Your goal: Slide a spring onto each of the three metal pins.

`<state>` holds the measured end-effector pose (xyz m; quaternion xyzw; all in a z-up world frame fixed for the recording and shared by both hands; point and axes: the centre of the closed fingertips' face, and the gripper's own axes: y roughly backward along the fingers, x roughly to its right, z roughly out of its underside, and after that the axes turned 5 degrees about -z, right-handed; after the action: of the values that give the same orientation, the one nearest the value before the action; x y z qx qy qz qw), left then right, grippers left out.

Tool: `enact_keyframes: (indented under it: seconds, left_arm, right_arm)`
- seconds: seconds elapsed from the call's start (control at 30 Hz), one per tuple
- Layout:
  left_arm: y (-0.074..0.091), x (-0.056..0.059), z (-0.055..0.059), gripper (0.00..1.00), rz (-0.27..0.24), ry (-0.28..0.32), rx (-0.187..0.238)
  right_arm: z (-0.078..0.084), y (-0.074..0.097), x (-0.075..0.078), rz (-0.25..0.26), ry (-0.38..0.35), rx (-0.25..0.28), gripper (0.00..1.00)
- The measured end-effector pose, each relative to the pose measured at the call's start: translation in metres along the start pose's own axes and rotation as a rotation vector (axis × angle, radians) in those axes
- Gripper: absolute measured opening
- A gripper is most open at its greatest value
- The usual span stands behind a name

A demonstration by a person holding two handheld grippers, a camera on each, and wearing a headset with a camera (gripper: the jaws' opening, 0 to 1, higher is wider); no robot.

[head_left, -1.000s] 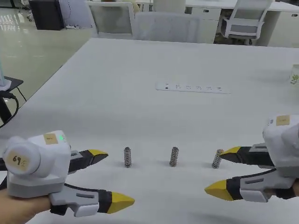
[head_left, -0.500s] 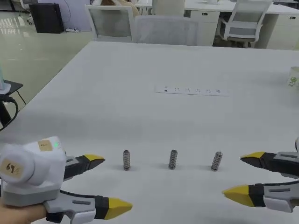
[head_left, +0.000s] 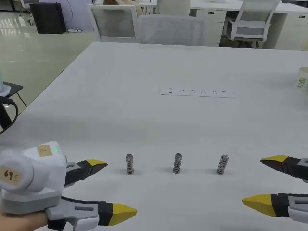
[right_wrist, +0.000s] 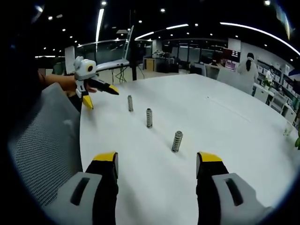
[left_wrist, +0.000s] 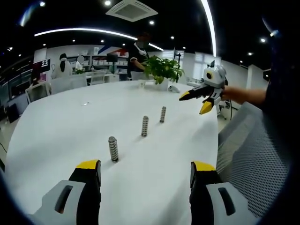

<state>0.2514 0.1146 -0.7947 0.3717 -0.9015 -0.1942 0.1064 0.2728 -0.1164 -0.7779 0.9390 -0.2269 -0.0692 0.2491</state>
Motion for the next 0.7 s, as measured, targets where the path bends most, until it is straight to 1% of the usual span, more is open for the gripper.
enact_keyframes:
  seconds: [0.07,0.13,0.17,0.23,0.3,0.47,0.7]
  left_arm:
    - [-0.0001,0.0002,0.0003,0.74,-0.001,0.004,0.001]
    - [-0.0003,0.0003,0.0004,0.75,-0.002,0.006,0.001]
    - [-0.0008,0.0,0.0012,0.75,-0.003,0.008,0.001]
    - [-0.0009,-0.0002,0.0002,0.75,-0.004,0.011,0.003]
    - [-0.0013,-0.0013,-0.0009,0.74,-0.007,0.015,0.008]
    - [-0.0026,-0.0016,0.0004,0.75,-0.008,0.018,0.006]
    - [-0.0024,-0.0029,0.0002,0.75,-0.011,0.021,0.007]
  right_arm:
    - [-0.0005,-0.0008,-0.0006,-0.002,0.014,0.011,0.69]
    - [0.0006,-0.0016,-0.0005,-0.004,0.008,0.009,0.69]
    - [0.0003,-0.002,0.0008,0.001,0.021,0.015,0.7]
    - [0.0,-0.0024,0.0014,0.001,0.014,0.016,0.7]
    - [-0.0015,-0.0031,0.0019,0.001,0.025,0.023,0.7]
    - [-0.0012,-0.006,0.005,0.004,0.018,0.02,0.71]
    - [0.0,-0.008,0.0033,0.0,0.012,0.013,0.71]
